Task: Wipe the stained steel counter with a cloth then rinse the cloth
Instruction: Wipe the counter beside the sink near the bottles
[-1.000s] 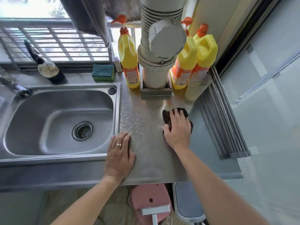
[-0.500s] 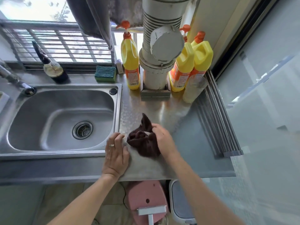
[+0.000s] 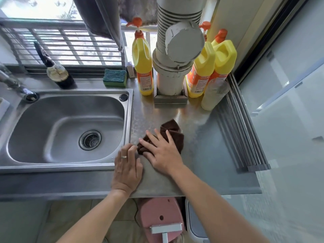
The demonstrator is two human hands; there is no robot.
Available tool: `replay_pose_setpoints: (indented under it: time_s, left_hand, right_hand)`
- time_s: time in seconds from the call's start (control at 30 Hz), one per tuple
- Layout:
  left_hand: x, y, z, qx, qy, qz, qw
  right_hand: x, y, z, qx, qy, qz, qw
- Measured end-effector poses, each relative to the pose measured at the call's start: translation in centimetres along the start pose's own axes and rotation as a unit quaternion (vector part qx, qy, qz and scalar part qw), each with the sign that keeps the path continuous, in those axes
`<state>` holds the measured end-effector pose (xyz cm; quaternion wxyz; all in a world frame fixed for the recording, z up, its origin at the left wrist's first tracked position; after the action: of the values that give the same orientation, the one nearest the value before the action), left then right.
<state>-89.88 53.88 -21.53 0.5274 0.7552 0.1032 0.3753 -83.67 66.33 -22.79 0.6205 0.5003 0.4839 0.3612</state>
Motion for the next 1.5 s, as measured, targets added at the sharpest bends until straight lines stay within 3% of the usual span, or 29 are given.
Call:
replay_pose_setpoints:
  time_s: [0.07, 0.17, 0.23, 0.43, 0.5, 0.67, 0.8, 0.87, 0.93, 1.03, 1.13, 1.27, 1.5]
  left_hand:
    - [0.1, 0.1, 0.1, 0.003, -0.002, -0.005, 1.000]
    - [0.2, 0.1, -0.2, 0.005, 0.006, -0.008, 1.000]
    - [0.1, -0.1, -0.3, 0.003, 0.011, -0.015, 1.000]
    - [0.0, -0.1, -0.3, 0.005, 0.013, -0.037, 0.999]
    - [0.2, 0.0, -0.4, 0.007, 0.013, -0.039, 0.999]
    - [0.3, 0.7, -0.2, 0.029, 0.018, -0.006, 0.999]
    - [0.5, 0.8, 0.0, 0.021, 0.012, 0.003, 1.000]
    - [0.2, 0.5, 0.0, 0.010, 0.024, -0.007, 1.000]
    - [0.0, 0.1, -0.1, -0.003, 0.025, -0.027, 0.999]
    - [0.1, -0.3, -0.5, -0.027, 0.021, -0.054, 0.998]
    - [0.2, -0.4, -0.7, -0.036, 0.015, -0.066, 0.997]
    - [0.4, -0.4, -0.7, -0.040, 0.014, -0.073, 0.996]
    - [0.8, 0.0, -0.6, -0.042, 0.030, -0.068, 0.996]
  right_hand:
    - [2.7, 1.0, -0.5, -0.007, 0.009, 0.011, 1.000]
    - [9.7, 3.4, 1.1, 0.020, -0.120, 0.035, 0.992]
    - [13.1, 3.8, 2.7, -0.007, -0.202, 0.018, 0.979]
    - [12.9, 4.0, -0.5, 0.060, -0.314, -0.061, 0.945]
    - [9.9, 3.5, -3.2, 0.055, -0.288, -0.073, 0.953]
    - [-1.7, 2.1, -6.2, 0.062, -0.074, -0.113, 0.989]
    - [-1.9, 1.1, -1.9, 0.035, 0.043, -0.092, 0.994]
    - [3.0, 2.1, 0.0, 0.033, 0.004, -0.062, 0.998]
    - [10.4, 3.7, 2.1, 0.066, -0.135, -0.031, 0.988]
    - [18.4, 5.7, 4.9, 0.059, -0.323, 0.053, 0.943]
    - [19.5, 5.9, 4.3, 0.045, -0.316, 0.107, 0.941]
    - [18.0, 5.9, 3.0, 0.092, -0.338, 0.048, 0.935]
    - [6.0, 3.5, 0.5, 0.093, -0.218, -0.037, 0.971]
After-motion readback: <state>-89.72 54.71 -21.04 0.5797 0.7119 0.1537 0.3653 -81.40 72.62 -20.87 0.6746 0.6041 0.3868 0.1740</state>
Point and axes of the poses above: each hand's wrist, its own z-axis away from the middle knuckle, its own y-axis out of the back of the hand, x = y × z, the point moved 8 cm from there along -z, towards the middle knuckle, and after that the axes turned 3 degrees about y, right-handed, at the moved point
